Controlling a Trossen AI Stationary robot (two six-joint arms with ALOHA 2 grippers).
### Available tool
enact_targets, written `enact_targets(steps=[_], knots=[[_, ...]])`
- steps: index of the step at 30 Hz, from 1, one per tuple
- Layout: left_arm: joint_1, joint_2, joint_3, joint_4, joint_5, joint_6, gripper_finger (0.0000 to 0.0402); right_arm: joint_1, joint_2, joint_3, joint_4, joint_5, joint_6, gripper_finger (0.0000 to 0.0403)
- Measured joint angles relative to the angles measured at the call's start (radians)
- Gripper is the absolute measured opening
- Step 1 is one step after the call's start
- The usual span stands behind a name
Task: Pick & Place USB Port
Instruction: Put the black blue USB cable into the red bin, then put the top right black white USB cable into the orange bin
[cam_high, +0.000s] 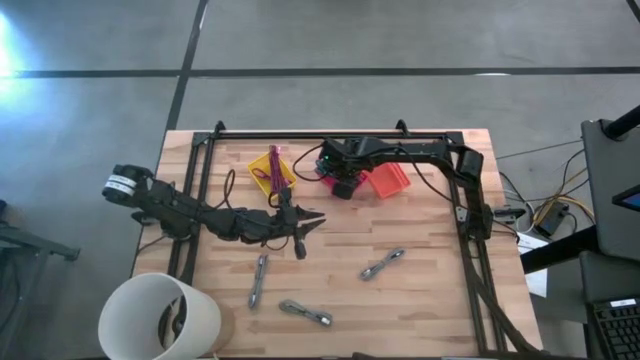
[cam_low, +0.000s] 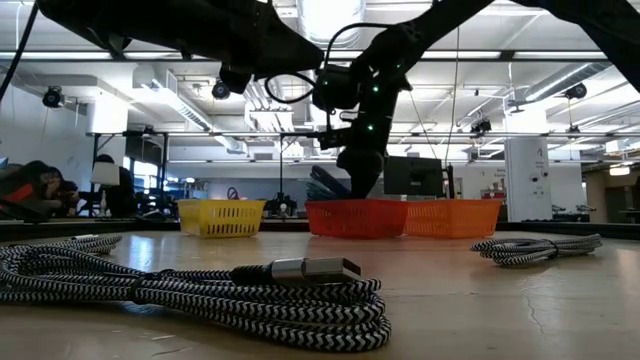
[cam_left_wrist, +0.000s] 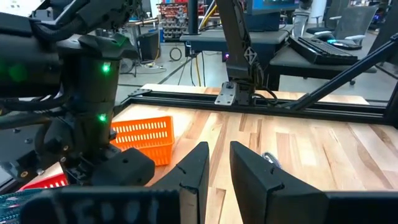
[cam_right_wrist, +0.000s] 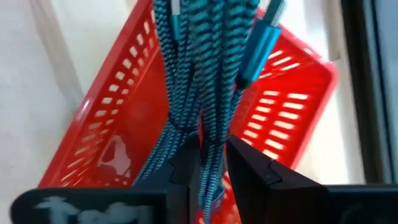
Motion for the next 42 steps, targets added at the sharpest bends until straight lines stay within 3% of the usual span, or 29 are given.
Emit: enact_targets(steps=[8, 16, 21, 30, 33, 42], knots=[[0.0, 0.0, 0.0, -0.001, 0.0, 0.0, 0.0069, 0.0, -0.051, 0.0, 0.003, 0.102, -0.008, 0.0107], [0.0, 0.0, 0.0, -0.004, 0.0, -0.015, 0.0069, 0.024, -0.205, -0.001, -0.087, 0.082, 0.072, 0.0112], [0.0, 0.0, 0.0, -0.013, 0.0, -0.025, 0.0069, 0.071, -0.353, -0.031, -0.143, -0.013, 0.14, 0.0102], [-0.002, -0.001, 0.0, -0.073, 0.001, -0.103, 0.0069, 0.24, -0.615, -0.333, 0.015, -0.056, 0.186, 0.0096], [-0.002, -0.001, 0.0, -0.073, 0.001, -0.105, 0.0069, 0.288, -0.681, -0.439, 0.031, -0.117, 0.187, 0.01], [0.0, -0.001, 0.0, -0.077, -0.002, -0.105, 0.0069, 0.41, -0.789, -0.637, 0.054, -0.246, 0.223, 0.01]])
